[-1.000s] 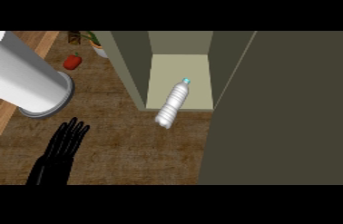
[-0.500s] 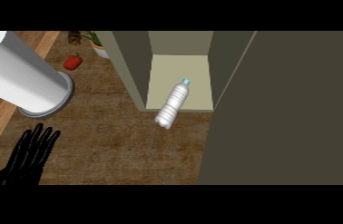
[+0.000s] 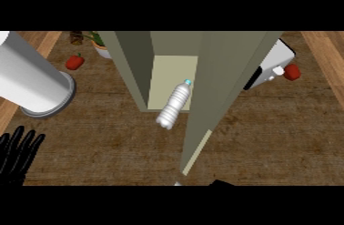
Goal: Pick up the bottled water, place it into the cabinet and close the cabinet
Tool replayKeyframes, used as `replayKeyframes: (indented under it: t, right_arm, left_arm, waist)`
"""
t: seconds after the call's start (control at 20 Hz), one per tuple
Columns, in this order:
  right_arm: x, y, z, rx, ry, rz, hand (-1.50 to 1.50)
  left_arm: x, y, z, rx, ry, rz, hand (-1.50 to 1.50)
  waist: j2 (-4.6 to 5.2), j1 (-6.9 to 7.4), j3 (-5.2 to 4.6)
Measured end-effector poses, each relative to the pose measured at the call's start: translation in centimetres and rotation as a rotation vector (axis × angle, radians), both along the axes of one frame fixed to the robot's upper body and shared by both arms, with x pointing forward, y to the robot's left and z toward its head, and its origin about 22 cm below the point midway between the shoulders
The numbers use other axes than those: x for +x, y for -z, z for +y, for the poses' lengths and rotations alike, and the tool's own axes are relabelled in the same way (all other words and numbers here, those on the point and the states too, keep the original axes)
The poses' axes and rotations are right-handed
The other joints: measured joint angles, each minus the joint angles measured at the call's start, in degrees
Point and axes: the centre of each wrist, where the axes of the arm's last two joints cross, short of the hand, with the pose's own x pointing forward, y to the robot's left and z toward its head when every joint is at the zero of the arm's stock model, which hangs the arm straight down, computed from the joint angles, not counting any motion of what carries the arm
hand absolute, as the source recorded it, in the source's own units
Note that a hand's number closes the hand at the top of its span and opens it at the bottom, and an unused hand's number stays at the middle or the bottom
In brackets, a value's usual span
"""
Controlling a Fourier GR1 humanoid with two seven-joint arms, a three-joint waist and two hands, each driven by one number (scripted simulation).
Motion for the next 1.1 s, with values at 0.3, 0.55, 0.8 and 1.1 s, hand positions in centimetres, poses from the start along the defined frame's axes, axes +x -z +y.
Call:
replayKeyframes:
  t: [0.3, 0.55, 0.8, 1.1]
  right_arm:
    - [-0.1, -0.4, 6.7, -0.002, 0.068, -0.012, 1.5]
    - [2.1, -1.0, 10.3, 0.026, 0.142, 0.056, 1.5]
    - [5.3, -2.2, 12.6, 0.029, 0.133, 0.087, 1.5]
    - [7.8, -2.3, 13.4, -0.073, -0.095, 0.134, 1.5]
  left_arm:
    - [-0.3, -1.8, 0.6, -0.002, 0.02, -0.007, -1.5]
    - [-0.3, -3.5, 0.9, -0.002, 0.029, -0.021, -1.5]
    - [-0.8, -4.2, 1.3, -0.003, 0.023, -0.023, -1.5]
    - [-1.0, -4.9, 1.2, 0.005, 0.013, -0.031, -1.5]
  waist:
    - [0.48, 0.89, 0.11]
    - [1.05, 1.69, 0.23]
    - [1.39, 1.68, 0.3]
    - [1.6, 1.17, 0.35]
